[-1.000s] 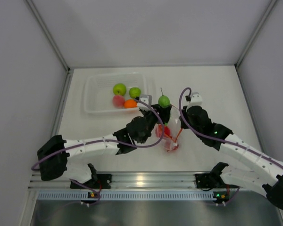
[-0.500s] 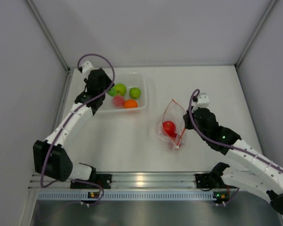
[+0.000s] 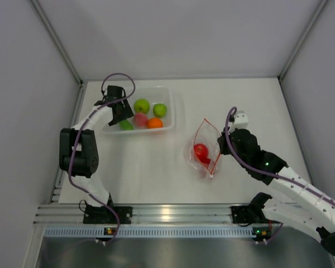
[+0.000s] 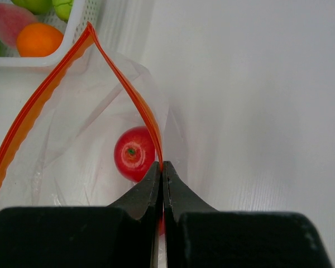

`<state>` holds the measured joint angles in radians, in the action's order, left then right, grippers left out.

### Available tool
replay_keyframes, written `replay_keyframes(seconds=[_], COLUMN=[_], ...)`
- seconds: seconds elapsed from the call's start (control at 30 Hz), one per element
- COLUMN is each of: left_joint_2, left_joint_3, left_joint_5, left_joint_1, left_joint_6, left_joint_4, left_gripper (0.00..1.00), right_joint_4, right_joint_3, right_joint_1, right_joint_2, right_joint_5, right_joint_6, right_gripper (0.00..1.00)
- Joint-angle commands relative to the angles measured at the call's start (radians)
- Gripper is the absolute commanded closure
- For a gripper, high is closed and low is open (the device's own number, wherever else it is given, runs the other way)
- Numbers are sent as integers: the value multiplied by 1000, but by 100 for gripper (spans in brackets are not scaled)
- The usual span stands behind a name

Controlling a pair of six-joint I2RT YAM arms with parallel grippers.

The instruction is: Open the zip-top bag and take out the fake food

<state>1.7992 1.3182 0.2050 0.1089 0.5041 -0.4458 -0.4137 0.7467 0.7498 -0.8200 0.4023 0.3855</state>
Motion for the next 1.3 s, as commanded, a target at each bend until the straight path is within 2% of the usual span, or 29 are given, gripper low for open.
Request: replay_keyframes(seconds=[0.0, 0.03, 0.13, 0.2, 0.4, 0.57, 0.67, 0.8, 0.97, 1.07, 1.17, 1.23, 1.27], left_joint_2=[-43, -50, -96, -141, -325, -512, -590, -635, -560, -486, -425, -376, -361], left_joint_3=[50, 49, 49, 49, 10, -25, -43, -57, 4, 48, 70, 85, 87], left_joint_5=[-32, -35, -42, -61, -252, -283, -242, -112, -15, 80, 203, 209, 236], left_joint_1=[-5, -5, -5, -5, 31, 240, 417, 644, 799, 908, 1012, 1049, 1058], left_joint_6=[-16, -18, -12, -9, 34, 83, 131, 191, 205, 194, 185, 191, 195], left_joint_4=[-18, -16, -16, -16, -7, 45, 106, 189, 216, 222, 231, 237, 237], left_gripper=[19, 13, 5, 3, 5, 12, 18, 24, 38, 42, 60, 65, 72], right_joint_4=[1, 3, 7, 15, 24, 41, 47, 67, 110, 113, 110, 108, 108], right_joint_3=[28, 25, 28, 29, 54, 57, 57, 43, 10, -6, -7, -3, 0], right_joint_1=[3, 5, 5, 5, 2, 3, 5, 8, 19, 22, 22, 22, 20], right_joint_2=[13, 12, 2, -1, -21, -25, -25, -18, 18, 42, 50, 51, 51], right_joint_5=[15, 13, 0, -20, -79, -89, -102, -120, -108, -86, -72, -74, -68], right_joint_6=[-20, -20, -19, -8, 50, 107, 133, 174, 214, 228, 230, 231, 230], right_gripper=[100, 100, 100, 100, 100, 100, 100, 100, 100, 100, 100, 100, 100])
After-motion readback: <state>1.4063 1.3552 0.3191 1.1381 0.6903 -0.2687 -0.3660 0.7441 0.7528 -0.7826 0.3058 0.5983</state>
